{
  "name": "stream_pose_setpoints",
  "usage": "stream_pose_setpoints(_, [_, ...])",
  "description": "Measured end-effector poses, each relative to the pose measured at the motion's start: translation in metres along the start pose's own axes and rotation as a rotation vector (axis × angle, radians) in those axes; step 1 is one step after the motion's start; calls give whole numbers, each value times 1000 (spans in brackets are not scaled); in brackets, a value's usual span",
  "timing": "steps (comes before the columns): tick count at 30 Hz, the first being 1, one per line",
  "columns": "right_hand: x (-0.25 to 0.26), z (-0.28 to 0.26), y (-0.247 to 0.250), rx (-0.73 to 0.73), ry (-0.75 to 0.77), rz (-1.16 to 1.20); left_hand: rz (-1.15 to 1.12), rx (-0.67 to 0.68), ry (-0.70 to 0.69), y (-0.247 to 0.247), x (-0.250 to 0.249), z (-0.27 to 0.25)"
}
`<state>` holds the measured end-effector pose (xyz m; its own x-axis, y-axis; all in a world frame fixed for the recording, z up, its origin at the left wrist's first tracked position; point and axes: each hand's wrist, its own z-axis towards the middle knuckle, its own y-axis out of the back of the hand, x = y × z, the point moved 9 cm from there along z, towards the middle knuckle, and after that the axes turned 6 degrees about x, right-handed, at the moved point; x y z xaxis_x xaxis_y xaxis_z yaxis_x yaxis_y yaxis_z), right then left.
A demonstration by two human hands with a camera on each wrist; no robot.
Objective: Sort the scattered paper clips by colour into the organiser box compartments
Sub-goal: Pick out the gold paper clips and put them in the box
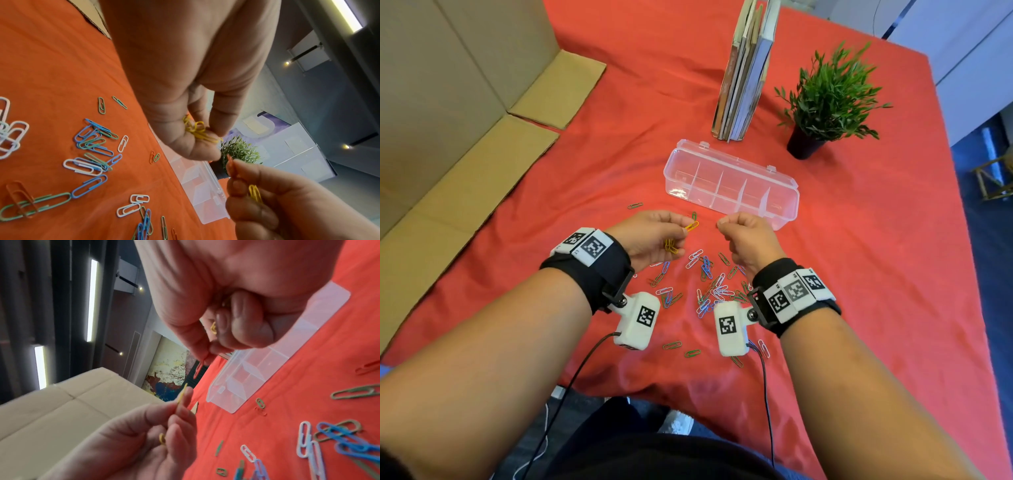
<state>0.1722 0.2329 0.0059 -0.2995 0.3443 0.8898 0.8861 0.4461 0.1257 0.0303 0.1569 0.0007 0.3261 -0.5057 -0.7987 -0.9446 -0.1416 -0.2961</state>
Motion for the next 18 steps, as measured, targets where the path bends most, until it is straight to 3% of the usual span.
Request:
stream_pose_setpoints(4, [-1, -4, -3, 62, -15, -227, -53, -22, 30, 1, 3, 1])
stream_pose_setpoints(6, [-4, -3, -3, 53, -61, -130, -67, -31, 55, 3, 4, 2])
stream_pose_setpoints(12, [-19, 5, -12, 57, -386, 516, -13, -171, 88, 33, -20, 22])
stream_pose_setpoints(18, [-6, 22, -12, 44, -349, 541, -172, -257, 8, 40, -63, 51])
